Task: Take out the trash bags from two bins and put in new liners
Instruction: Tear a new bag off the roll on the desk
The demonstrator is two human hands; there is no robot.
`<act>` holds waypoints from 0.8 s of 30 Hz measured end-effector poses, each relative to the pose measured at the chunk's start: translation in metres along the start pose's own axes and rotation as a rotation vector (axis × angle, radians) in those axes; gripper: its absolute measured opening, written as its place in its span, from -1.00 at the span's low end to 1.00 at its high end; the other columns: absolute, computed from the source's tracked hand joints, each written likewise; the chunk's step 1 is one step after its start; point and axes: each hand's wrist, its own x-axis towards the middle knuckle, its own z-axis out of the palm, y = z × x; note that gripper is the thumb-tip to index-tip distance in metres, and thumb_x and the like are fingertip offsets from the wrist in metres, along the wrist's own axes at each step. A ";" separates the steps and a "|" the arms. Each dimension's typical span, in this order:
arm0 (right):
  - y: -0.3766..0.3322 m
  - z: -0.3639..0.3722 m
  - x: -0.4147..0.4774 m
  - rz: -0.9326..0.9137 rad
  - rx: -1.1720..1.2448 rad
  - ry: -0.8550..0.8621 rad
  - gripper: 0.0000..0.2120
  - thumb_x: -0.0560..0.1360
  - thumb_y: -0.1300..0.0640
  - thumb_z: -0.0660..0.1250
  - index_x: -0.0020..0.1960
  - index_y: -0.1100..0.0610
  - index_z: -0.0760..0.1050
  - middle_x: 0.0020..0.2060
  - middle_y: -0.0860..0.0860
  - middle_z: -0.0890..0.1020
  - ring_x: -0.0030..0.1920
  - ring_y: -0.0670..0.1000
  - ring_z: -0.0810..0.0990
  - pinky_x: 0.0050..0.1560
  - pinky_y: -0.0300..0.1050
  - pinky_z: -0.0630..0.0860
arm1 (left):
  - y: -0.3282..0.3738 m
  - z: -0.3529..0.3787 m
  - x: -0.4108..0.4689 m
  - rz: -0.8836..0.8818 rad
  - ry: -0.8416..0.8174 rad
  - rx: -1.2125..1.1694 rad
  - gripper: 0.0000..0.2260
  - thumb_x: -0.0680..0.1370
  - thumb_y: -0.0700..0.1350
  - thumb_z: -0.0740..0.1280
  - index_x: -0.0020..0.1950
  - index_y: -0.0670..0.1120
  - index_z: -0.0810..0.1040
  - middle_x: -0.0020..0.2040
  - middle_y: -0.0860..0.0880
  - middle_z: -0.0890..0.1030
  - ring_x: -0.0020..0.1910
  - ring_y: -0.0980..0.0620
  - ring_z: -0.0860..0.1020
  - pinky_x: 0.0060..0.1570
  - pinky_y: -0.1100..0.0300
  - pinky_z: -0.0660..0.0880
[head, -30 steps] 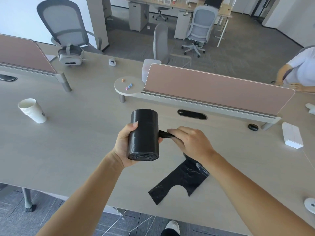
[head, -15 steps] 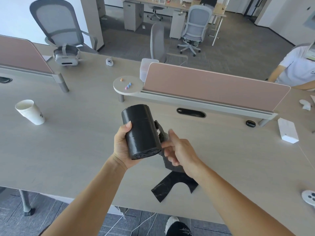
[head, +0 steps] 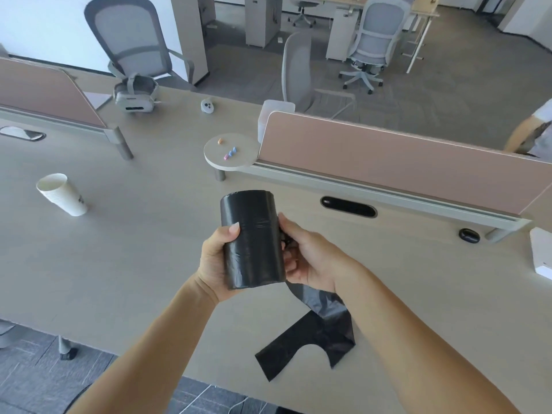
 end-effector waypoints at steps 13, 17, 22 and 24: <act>-0.008 -0.010 0.007 -0.207 0.564 0.081 -0.93 0.49 0.38 0.35 -0.06 0.25 0.56 -0.14 0.19 0.63 -0.30 0.01 0.57 -0.39 -0.28 0.48 | 0.000 -0.004 0.022 0.062 0.127 0.014 -0.25 0.18 0.09 0.60 0.27 -0.20 0.51 0.14 -0.24 0.54 0.10 -0.25 0.51 0.20 -0.17 0.43; -0.012 -0.013 0.005 -0.146 0.447 0.043 -0.92 0.41 0.32 0.43 -0.10 0.23 0.59 -0.20 0.15 0.61 -0.30 -0.01 0.54 -0.33 -0.25 0.44 | 0.000 -0.004 0.021 0.079 0.127 0.011 -0.31 0.17 0.08 0.61 0.22 -0.17 0.58 0.12 -0.23 0.58 0.08 -0.22 0.57 0.10 -0.15 0.52; -0.013 -0.017 0.003 -0.210 0.545 0.088 -0.85 0.49 0.41 0.32 -0.01 0.23 0.58 -0.24 0.12 0.61 -0.20 0.05 0.62 -0.10 -0.14 0.54 | 0.004 -0.008 0.021 0.142 0.116 -0.135 -0.28 0.24 0.07 0.57 0.32 -0.16 0.48 0.18 -0.21 0.55 0.19 -0.27 0.52 0.21 -0.15 0.46; -0.014 -0.014 0.004 -0.237 0.601 0.060 -0.86 0.49 0.37 0.33 0.01 0.24 0.60 -0.20 0.14 0.62 -0.14 0.08 0.64 0.00 -0.08 0.56 | 0.006 -0.011 0.020 0.140 0.102 -0.156 -0.28 0.25 0.07 0.56 0.33 -0.16 0.46 0.19 -0.20 0.54 0.17 -0.26 0.54 0.22 -0.14 0.46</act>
